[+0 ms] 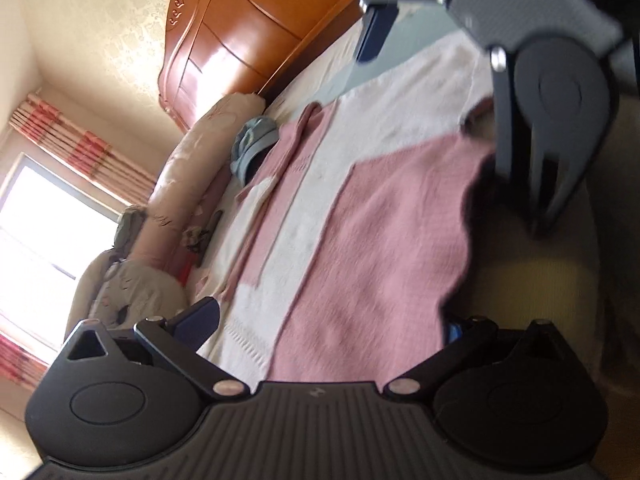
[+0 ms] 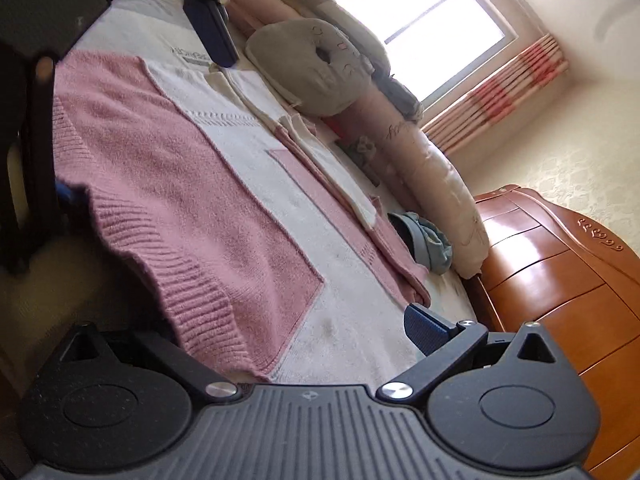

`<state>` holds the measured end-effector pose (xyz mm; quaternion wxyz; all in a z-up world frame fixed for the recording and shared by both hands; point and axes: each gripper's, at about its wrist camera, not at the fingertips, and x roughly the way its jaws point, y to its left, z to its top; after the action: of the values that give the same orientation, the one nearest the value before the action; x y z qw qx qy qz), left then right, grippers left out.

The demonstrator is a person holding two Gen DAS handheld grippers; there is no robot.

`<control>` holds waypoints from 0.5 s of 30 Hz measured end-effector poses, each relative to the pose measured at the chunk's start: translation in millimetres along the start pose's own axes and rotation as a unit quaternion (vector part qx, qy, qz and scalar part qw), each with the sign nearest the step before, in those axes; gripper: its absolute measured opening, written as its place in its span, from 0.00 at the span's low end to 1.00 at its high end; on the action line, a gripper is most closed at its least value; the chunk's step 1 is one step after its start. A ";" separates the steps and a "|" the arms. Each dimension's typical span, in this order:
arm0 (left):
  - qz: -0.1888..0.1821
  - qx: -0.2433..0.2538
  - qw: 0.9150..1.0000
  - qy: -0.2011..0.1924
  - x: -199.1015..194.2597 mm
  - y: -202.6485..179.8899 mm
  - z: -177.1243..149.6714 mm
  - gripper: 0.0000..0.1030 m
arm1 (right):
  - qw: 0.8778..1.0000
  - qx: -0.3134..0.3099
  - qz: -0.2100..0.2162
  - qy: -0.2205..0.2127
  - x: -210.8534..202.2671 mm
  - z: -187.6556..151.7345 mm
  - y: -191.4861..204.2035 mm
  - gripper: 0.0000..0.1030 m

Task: Fold clothes
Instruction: 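Roll both grippers and grasp the ribbed sweater hem with both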

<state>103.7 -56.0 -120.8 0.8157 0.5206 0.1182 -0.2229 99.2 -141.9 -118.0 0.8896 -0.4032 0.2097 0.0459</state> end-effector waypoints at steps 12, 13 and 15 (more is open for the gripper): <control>0.032 -0.013 0.999 0.035 4.2 13.9 -21.6 1.00 | 0.997 0.003 -0.049 0.061 15.3 -32.2 -33.5 1.00; 0.032 -0.013 0.999 0.033 5.4 13.6 -20.2 1.00 | 0.997 0.005 -0.047 0.062 17.6 -31.8 -34.5 1.00; 0.029 -0.009 0.999 0.024 8.2 12.4 -16.3 0.99 | 0.997 0.000 -0.048 0.058 21.6 -29.1 -32.7 1.00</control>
<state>117.5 -38.9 -121.4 0.8234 0.5219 0.1242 -0.1852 117.2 -187.3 -121.1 0.8769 -0.4152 0.2411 -0.0204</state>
